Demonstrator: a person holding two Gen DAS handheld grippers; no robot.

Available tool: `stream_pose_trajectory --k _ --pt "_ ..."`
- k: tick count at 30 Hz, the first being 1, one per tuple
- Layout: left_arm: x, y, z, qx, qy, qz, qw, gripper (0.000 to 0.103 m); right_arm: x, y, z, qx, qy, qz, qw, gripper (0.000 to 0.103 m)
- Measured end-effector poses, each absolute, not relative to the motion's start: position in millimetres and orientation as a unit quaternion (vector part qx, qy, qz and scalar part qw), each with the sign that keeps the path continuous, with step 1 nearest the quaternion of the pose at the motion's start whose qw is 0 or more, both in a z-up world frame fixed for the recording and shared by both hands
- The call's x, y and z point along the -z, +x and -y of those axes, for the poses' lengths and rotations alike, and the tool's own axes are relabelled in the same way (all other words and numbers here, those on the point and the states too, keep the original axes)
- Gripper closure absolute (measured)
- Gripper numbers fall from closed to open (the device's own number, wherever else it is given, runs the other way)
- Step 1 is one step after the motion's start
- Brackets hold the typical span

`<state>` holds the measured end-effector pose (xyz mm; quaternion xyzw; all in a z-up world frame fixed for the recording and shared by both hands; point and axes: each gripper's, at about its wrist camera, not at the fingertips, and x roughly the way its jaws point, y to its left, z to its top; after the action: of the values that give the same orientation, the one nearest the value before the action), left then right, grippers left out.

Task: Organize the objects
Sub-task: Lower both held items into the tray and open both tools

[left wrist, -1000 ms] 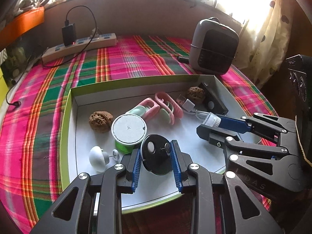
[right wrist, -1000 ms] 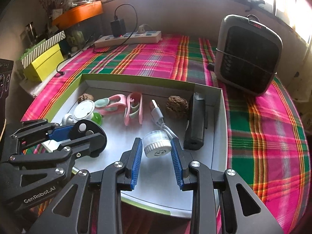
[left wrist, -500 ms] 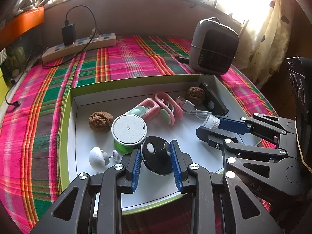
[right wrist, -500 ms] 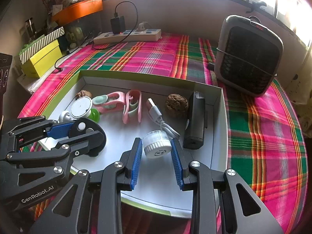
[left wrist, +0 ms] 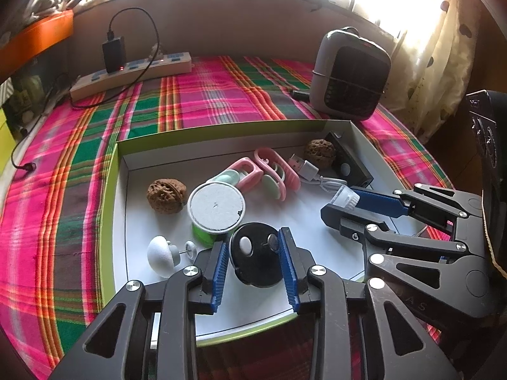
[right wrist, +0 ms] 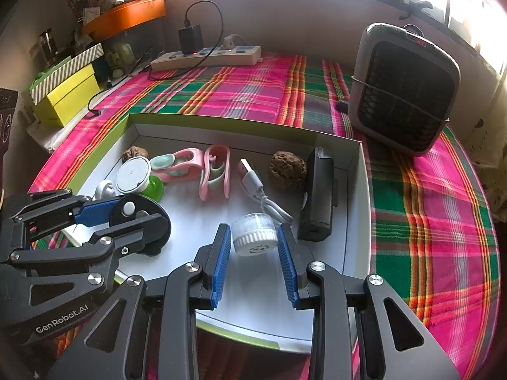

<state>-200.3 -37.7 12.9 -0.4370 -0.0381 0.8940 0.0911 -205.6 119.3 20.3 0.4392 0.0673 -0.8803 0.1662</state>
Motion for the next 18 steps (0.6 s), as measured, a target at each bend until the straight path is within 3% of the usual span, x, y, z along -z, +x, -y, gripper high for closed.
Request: stream_pose_trajectory --k 5,18 --pt "-13.8 -198.2 40.4 -0.895 -0.434 0.045 0.088 0.071 -21.8 -204.8 -122.2 0.882 0.439 -0.057 0.163 0.062" --pt "-22.9 -187.3 41.3 -0.903 -0.422 0.041 0.073 0.071 -27.0 -198.3 -125.3 0.888 0.43 -0.041 0.16 0.062"
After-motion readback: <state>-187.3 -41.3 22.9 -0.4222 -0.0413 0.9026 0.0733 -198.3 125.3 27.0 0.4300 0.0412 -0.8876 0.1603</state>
